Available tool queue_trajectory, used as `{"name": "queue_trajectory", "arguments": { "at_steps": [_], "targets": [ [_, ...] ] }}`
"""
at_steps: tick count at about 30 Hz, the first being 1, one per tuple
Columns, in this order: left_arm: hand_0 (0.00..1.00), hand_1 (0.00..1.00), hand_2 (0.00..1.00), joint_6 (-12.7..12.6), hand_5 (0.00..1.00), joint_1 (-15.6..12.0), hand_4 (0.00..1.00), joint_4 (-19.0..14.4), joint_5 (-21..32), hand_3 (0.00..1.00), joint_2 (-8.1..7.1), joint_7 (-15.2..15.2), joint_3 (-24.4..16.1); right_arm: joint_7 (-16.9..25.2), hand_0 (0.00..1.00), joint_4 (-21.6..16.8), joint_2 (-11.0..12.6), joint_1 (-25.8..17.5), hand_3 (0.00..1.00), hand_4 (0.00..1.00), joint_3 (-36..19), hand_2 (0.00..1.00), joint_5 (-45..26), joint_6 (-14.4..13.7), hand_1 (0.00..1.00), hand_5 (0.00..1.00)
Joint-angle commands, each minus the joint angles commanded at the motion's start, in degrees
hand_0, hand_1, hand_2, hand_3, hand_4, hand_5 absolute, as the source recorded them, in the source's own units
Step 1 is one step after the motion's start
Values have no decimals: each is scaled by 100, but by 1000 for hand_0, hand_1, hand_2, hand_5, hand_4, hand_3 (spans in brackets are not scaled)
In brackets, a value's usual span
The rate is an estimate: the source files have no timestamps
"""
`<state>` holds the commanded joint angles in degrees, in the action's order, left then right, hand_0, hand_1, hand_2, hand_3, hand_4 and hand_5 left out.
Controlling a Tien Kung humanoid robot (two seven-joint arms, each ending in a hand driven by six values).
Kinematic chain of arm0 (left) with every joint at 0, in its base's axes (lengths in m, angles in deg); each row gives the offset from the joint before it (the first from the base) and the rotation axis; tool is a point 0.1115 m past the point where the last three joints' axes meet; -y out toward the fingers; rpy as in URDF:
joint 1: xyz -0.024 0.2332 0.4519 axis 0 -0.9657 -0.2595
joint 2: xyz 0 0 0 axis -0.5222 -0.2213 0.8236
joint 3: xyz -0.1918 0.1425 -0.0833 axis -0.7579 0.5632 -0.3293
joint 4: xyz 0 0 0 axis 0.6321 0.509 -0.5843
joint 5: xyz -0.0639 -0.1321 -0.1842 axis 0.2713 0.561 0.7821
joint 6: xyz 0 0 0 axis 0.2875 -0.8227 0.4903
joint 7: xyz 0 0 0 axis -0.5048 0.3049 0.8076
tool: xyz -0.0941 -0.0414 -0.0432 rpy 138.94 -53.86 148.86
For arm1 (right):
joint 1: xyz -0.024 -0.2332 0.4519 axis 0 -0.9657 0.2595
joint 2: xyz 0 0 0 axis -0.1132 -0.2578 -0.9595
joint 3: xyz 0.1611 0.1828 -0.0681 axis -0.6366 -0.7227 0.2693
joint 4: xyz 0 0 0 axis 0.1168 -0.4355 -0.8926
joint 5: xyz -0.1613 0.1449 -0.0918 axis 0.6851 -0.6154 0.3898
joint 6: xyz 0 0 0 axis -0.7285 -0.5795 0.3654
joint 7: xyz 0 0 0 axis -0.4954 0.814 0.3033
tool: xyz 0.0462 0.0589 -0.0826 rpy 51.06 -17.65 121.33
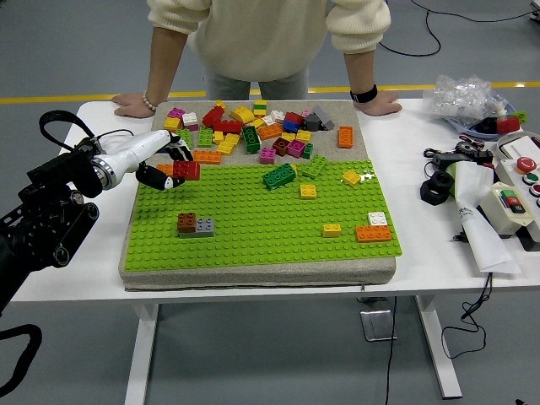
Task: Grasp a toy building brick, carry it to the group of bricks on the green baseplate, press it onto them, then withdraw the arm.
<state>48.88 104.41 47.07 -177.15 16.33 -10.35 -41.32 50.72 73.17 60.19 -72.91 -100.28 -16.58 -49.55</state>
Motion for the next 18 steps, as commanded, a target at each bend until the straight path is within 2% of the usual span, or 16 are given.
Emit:
{"name": "queue_trajectory", "arguments": {
  "at_steps": [11,18],
  "targets": [
    [742,610,535,337,3,-419,677,-975,282,514,-245,177,275,41,781,0,83,-13,679,945,-29,741,66,45,704,690],
    [742,610,535,508,2,-638,674,-1604,351,514,-330,319,278,62,781,0,129,-26,679,945,-51,741,85,61,704,689]
  ]
}}
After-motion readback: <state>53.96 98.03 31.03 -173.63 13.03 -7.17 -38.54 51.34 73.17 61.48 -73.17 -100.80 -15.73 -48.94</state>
